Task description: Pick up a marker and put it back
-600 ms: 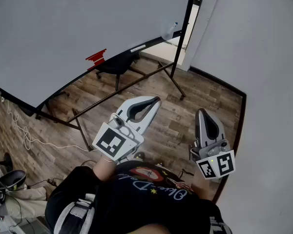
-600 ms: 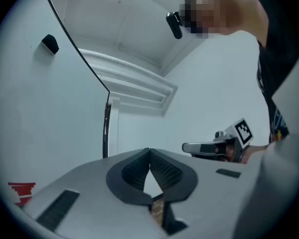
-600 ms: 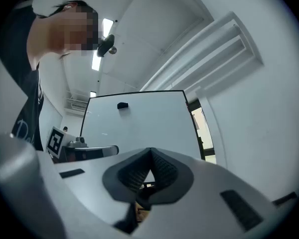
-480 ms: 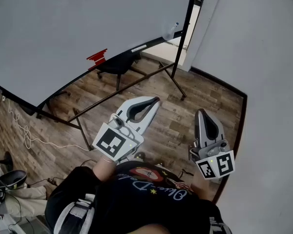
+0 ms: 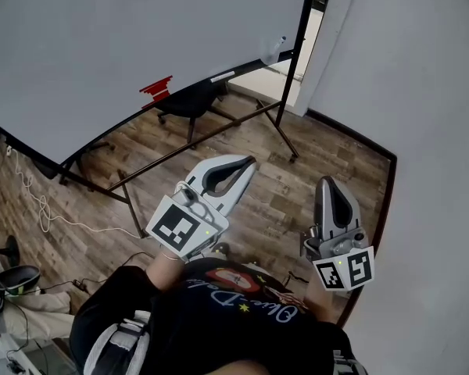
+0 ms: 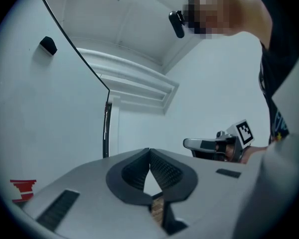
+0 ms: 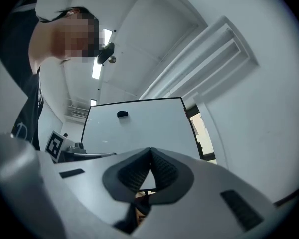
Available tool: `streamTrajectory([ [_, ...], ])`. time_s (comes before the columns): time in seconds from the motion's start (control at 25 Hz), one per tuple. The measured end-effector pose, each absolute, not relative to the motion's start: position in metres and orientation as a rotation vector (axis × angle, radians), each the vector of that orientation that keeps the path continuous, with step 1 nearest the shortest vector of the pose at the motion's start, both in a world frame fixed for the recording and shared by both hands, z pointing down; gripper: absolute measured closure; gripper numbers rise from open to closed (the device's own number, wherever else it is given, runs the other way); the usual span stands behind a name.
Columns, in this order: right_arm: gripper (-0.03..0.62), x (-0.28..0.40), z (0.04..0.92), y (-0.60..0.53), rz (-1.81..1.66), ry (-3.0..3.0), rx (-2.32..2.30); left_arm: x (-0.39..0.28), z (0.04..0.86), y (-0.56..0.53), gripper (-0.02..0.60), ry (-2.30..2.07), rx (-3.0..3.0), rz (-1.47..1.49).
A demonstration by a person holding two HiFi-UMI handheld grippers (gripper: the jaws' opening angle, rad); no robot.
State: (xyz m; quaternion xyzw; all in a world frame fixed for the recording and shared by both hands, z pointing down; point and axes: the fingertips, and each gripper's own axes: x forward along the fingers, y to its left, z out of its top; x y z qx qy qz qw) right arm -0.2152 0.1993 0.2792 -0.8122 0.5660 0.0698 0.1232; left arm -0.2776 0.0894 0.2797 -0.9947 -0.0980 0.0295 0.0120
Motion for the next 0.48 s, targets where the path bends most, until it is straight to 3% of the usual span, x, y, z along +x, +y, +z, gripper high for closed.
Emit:
streamTrajectory([
  [0.48, 0.595, -0.197, 0.277, 0.248, 0.238, 1.658, -2.363, -0.261, 0.277, 0.138, 0.578, -0.268, -3.080, 0.065],
])
